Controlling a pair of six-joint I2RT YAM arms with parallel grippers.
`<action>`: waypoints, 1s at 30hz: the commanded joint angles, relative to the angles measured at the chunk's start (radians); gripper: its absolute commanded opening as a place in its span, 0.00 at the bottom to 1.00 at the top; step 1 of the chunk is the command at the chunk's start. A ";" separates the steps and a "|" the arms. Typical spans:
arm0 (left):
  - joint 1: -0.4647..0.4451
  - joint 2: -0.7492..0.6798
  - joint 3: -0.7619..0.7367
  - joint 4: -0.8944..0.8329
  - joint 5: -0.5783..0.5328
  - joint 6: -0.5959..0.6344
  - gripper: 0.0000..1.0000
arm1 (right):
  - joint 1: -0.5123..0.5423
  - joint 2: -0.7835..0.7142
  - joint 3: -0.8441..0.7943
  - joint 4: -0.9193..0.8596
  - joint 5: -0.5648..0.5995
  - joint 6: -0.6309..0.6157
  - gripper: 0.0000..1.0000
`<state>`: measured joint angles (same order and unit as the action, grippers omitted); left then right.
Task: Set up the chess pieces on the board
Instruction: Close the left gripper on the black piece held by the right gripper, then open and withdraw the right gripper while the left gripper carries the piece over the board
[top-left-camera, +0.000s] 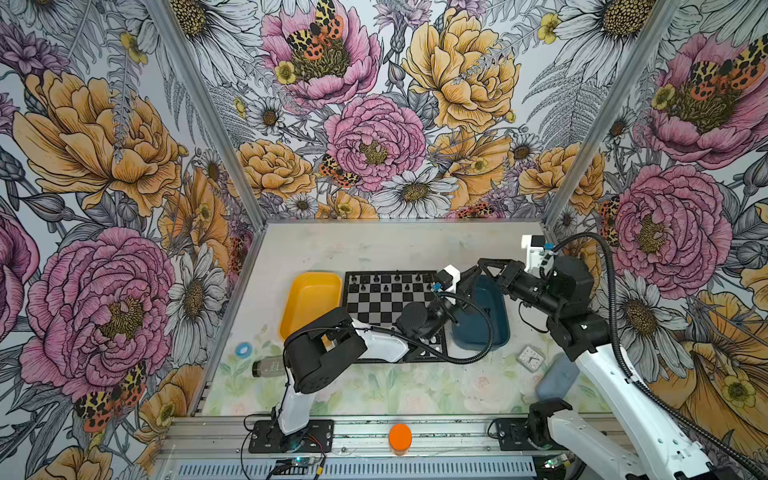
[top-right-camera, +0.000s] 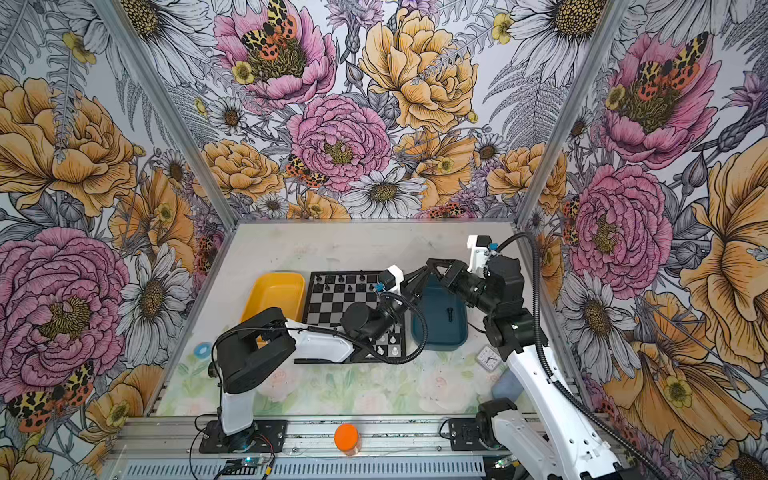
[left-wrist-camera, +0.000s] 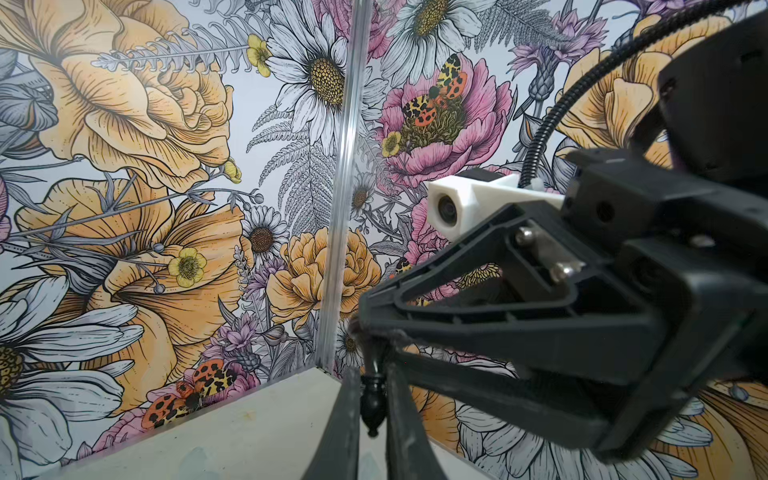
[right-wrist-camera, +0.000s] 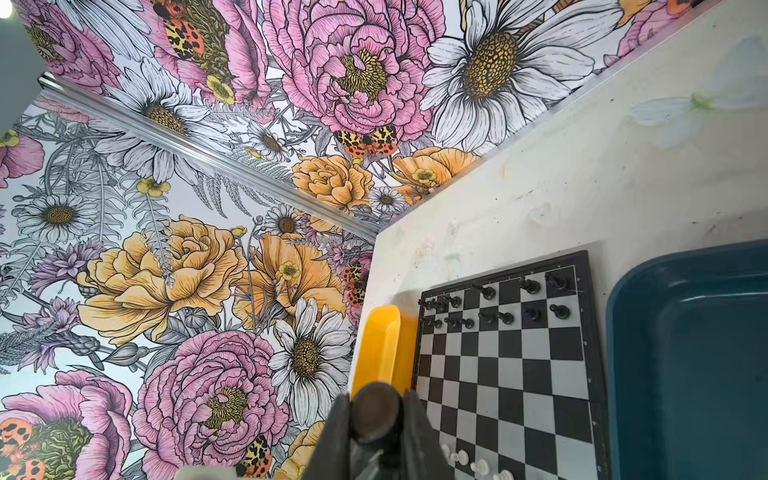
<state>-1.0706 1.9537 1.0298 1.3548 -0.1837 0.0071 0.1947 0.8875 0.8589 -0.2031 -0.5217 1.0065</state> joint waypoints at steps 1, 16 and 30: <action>-0.006 0.011 0.020 0.038 0.020 -0.004 0.10 | -0.008 -0.021 -0.003 0.031 -0.012 0.008 0.00; -0.008 0.001 0.012 0.054 0.025 0.001 0.00 | -0.008 -0.026 -0.020 0.045 -0.019 0.019 0.00; -0.008 -0.009 -0.003 0.056 0.030 -0.002 0.00 | -0.007 -0.054 -0.031 0.044 0.008 0.021 0.57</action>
<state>-1.0714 1.9545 1.0294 1.3701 -0.1684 0.0074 0.1944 0.8524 0.8330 -0.1814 -0.5240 1.0302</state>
